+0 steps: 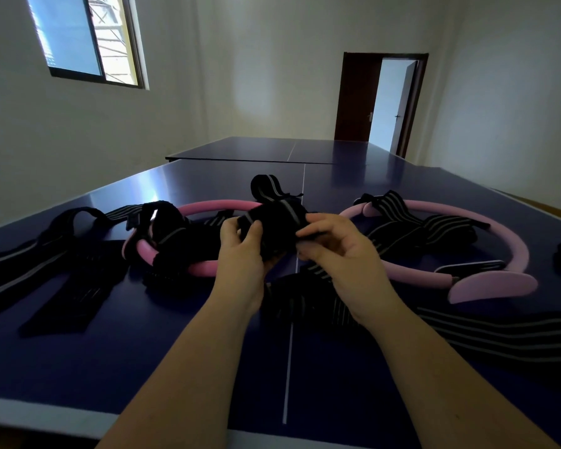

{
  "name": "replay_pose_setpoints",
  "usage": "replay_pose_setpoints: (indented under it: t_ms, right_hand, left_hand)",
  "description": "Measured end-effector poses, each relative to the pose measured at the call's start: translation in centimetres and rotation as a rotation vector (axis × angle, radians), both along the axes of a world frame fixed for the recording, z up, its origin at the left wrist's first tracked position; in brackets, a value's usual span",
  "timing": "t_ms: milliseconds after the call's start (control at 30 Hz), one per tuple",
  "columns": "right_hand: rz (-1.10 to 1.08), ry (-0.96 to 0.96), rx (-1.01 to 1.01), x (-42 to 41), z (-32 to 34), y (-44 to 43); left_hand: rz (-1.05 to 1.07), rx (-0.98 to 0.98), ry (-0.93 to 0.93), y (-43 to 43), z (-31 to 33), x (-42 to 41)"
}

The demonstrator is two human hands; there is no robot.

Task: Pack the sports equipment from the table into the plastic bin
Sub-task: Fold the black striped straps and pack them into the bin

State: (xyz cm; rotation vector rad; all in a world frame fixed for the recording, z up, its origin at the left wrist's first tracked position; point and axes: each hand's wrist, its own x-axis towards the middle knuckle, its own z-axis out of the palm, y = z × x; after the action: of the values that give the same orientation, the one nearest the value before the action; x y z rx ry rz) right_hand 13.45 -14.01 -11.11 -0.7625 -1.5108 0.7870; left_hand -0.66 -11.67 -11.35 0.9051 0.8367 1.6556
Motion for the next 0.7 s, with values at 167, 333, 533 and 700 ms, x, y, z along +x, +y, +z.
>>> replay_pose_setpoints:
  t_ms: [167,333,533,700]
  right_hand:
    - [-0.166,-0.014,0.092,0.5,0.7,-0.3]
    - [-0.185,0.078,0.034,0.8,0.4,0.3]
    - [-0.055,0.232,-0.079,0.6,0.5,-0.1]
    - [-0.040,0.228,-0.257,1.8,1.3,0.2]
  left_hand:
    - [0.140,0.261,0.458,-0.4,-0.4,0.5]
    - [0.016,0.371,0.637,-0.7,-0.5,0.6]
    - [-0.250,0.267,0.396,-1.6,0.1,0.5]
    - [-0.294,0.316,0.320,-1.5,-0.3,0.7]
